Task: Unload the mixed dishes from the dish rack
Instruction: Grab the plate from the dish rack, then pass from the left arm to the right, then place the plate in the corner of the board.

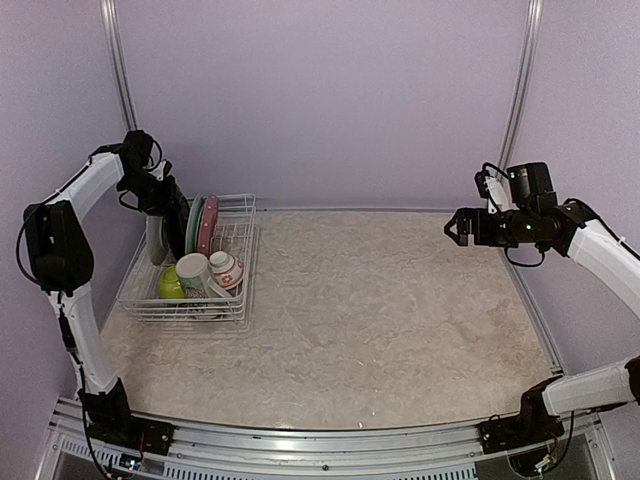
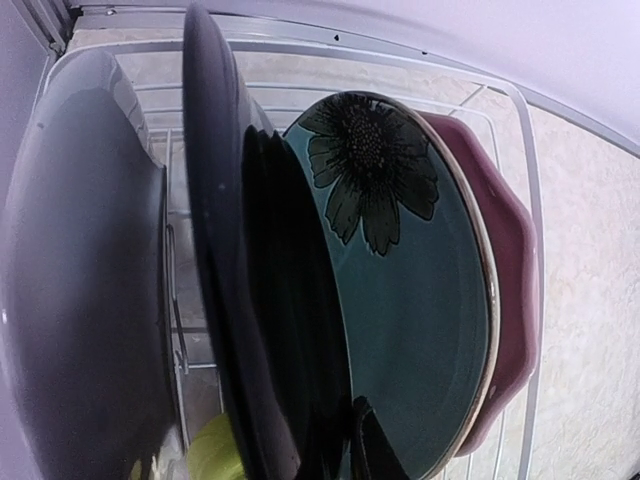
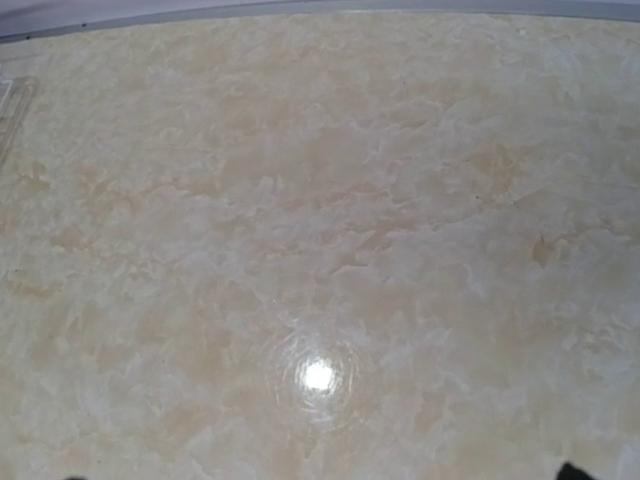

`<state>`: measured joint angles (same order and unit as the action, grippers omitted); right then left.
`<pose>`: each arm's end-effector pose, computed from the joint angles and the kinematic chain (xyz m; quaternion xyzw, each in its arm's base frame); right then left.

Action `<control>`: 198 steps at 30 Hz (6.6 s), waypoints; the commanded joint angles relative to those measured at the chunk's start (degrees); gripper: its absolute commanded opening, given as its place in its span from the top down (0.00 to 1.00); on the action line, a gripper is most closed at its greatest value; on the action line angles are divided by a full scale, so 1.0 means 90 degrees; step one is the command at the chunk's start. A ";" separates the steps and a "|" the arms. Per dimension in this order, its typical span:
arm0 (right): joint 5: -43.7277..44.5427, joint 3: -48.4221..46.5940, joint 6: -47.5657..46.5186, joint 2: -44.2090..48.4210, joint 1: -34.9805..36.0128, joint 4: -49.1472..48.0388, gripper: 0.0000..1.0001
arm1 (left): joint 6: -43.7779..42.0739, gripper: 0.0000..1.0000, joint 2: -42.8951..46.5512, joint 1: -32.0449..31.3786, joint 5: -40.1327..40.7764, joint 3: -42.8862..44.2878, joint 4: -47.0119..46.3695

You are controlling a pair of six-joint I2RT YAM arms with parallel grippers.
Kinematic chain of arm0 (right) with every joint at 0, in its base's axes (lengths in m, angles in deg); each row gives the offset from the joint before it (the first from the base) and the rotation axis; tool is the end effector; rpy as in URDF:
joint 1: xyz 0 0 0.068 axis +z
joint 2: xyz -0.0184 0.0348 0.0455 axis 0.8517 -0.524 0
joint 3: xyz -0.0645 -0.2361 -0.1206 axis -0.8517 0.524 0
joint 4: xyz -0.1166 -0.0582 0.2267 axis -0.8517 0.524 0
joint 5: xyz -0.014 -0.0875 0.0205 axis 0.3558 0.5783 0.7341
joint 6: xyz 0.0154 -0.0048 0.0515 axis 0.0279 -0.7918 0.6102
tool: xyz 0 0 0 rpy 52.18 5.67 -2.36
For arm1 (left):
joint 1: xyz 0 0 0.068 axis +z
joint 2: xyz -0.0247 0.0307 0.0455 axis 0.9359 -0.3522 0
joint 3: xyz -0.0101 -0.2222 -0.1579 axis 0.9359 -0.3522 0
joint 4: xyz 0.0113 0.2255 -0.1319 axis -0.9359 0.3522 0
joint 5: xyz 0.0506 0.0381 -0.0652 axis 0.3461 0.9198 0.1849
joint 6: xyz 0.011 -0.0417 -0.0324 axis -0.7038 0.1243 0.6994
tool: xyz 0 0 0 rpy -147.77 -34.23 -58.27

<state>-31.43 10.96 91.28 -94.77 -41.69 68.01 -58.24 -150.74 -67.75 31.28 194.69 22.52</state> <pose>0.2438 0.0767 0.3375 -0.0252 0.8919 0.1678 0.4192 0.4314 0.0041 0.3169 -0.0536 0.9536 -0.1284 0.2671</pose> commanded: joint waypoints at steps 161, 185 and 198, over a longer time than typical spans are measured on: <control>-0.3096 0.1592 0.4390 -0.3281 -0.2592 -0.6526 1.00 | 0.1410 0.01 0.4439 -0.4065 0.1522 -0.3683 -0.3944; -0.3385 0.0488 0.4804 -0.5573 -0.2726 -0.7635 0.99 | 0.1508 0.01 0.4495 -0.2944 0.1588 -0.3827 -0.4031; -0.2857 0.0446 0.3854 -0.5542 -0.2726 -0.6171 0.58 | 0.1615 0.01 0.4603 -0.2716 0.1717 -0.3866 -0.4026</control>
<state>-58.71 15.99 130.38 -145.61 -65.73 8.23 -44.14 -110.52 -92.91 46.17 160.44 -13.10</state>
